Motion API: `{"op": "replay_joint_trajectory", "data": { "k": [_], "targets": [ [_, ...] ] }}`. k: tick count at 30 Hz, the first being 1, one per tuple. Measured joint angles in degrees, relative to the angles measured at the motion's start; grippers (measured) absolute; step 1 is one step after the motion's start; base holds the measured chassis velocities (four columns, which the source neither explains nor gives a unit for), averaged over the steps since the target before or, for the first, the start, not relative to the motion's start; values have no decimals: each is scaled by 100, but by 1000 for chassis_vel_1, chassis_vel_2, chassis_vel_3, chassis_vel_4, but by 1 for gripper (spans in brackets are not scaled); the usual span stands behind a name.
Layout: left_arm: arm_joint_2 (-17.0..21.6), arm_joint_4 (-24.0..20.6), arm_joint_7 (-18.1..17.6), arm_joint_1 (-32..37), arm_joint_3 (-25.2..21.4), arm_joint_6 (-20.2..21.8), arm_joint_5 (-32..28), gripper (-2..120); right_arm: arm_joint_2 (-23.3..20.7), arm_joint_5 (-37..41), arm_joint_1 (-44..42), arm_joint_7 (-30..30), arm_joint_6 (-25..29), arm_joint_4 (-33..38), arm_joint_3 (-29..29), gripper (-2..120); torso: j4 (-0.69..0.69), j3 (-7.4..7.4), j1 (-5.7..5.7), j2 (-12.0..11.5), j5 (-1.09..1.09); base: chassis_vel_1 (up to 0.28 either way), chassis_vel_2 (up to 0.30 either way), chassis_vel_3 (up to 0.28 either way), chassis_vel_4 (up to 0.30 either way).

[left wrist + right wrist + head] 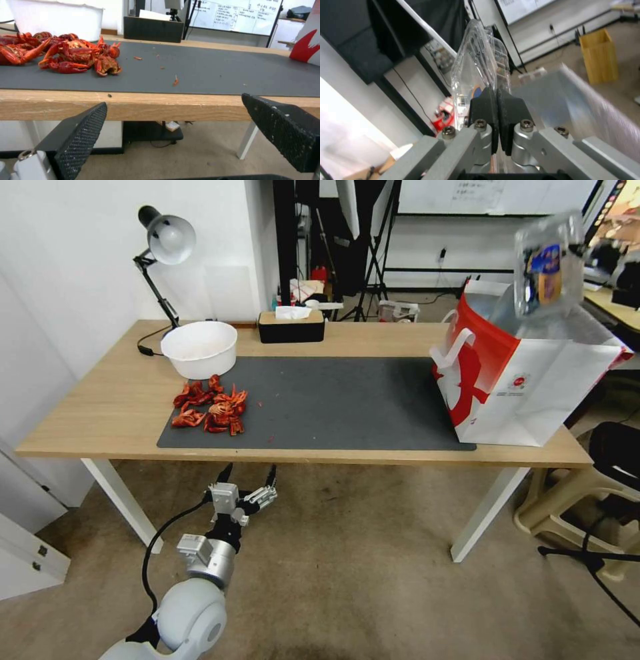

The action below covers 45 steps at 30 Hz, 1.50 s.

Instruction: Close the takeout container lid, then place the container into the takeout bag.

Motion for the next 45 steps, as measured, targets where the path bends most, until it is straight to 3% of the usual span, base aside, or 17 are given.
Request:
{"op": "replay_joint_trajectory", "data": {
  "k": [3,6,14,16,18,21,22,26,27,30,36,38,45],
  "targets": [
    [-1,0,-16,-2,7,11,9,100,38,-12,-110,62,-2,5,38,0,0,0,0,0,0,0,0,0,0],
    [-2,-3,-28,-2,7,16,14,100,68,-14,-156,103,-1,-7,44,10,1,0,0,0,-1,0,0,0,0],
    [-35,-23,-56,23,-1,30,25,100,172,-41,-270,176,-2,33,5,37,1,0,0,0,-1,0,0,0,0],
    [-38,-27,-59,24,-13,32,27,100,196,-58,-326,126,23,144,-20,48,1,0,0,0,-1,0,0,0,0],
    [-39,-30,-59,22,-16,34,27,100,198,-62,-343,96,50,189,-30,51,1,0,0,0,-1,0,0,0,0],
    [-49,-45,-55,4,-32,36,27,100,197,-188,-495,-75,312,544,-62,68,1,0,0,0,-2,0,0,0,0],
    [-49,-45,-55,4,-32,36,27,100,197,-188,-495,-75,312,544,-62,68,1,0,0,0,-2,0,0,0,0],
    [-52,-73,-37,28,-97,16,29,100,135,-974,-922,-485,1036,1212,-64,87,1,0,0,1,-2,0,0,0,0],
    [-52,-73,-37,28,-97,16,29,100,135,-974,-922,-485,1036,1212,-64,87,1,0,0,1,-2,0,0,0,0],
    [-50,-71,33,47,-171,-92,47,100,75,-2156,-1613,-908,1921,1856,-54,100,0,-1,0,1,-2,0,0,0,0],
    [-96,-31,78,64,-245,-251,158,100,62,-3058,-2562,-1220,2643,2410,143,110,0,-1,0,1,-1,0,0,0,0],
    [-130,-10,65,100,-253,-260,268,100,58,-3560,-3258,-1391,3064,2697,418,113,-1,-1,0,2,-2,0,0,0,0],
    [-219,31,33,158,-274,-297,433,100,245,-4132,-4374,-1469,3579,3064,810,115,0,-1,0,2,-1,0,0,0,0]
  ]
}}
